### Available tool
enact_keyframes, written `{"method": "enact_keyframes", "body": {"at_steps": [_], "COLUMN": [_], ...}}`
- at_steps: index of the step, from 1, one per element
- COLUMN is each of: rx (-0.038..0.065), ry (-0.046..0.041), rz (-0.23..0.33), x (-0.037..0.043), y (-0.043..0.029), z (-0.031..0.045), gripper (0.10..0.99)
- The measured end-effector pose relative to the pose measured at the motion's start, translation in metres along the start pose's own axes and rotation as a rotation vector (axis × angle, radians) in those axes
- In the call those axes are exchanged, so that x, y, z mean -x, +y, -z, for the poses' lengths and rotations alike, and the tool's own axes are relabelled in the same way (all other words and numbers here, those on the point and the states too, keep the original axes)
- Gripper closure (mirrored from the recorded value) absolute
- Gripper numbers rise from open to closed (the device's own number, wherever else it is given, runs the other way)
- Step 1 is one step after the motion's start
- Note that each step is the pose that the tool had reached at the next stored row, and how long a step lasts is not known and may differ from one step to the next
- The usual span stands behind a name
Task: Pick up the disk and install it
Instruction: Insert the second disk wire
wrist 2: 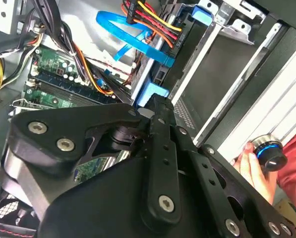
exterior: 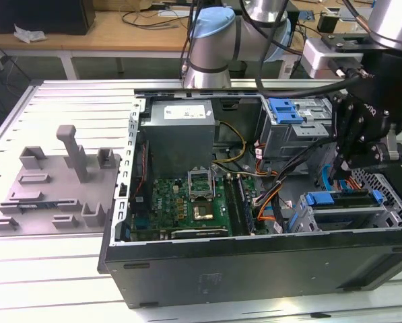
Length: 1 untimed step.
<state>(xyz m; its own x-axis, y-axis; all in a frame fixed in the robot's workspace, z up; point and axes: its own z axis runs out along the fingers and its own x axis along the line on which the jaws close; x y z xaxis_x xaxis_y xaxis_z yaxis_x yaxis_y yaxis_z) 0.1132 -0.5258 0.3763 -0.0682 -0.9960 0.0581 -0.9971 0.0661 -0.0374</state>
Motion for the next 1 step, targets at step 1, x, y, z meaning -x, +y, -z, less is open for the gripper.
{"method": "enact_keyframes", "body": {"at_steps": [1], "rx": [0.0], "ry": [0.0], "rz": [0.0], "x": [0.0], "y": [0.0], "z": [0.0], "gripper": [0.98]}}
